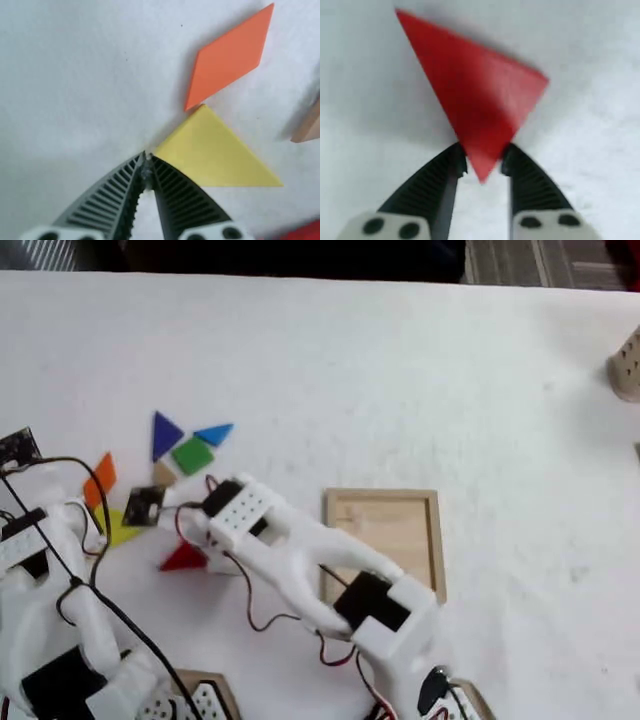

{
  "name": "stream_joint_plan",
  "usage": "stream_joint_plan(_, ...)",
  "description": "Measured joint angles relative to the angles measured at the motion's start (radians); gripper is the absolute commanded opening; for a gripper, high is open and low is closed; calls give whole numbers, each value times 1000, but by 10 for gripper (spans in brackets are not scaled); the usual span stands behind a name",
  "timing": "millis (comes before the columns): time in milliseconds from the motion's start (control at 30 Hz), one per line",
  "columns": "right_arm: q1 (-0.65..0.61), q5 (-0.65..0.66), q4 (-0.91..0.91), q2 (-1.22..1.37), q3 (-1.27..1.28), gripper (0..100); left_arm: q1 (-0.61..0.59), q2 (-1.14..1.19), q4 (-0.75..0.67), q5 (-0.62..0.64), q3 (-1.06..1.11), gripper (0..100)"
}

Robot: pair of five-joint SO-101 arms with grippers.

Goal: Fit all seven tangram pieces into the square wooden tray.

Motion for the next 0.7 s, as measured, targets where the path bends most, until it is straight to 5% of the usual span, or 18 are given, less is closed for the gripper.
stream_joint_plan(267,5,2,0,2,0,29,0,0,0,0,0,23)
stream_joint_plan(500,-3,-46,20,-23,-23,245,-35,0,0,12,0,24)
stream_joint_plan(700,-9,-164,-60,-71,-23,273,-137,0,0,137,-23,24)
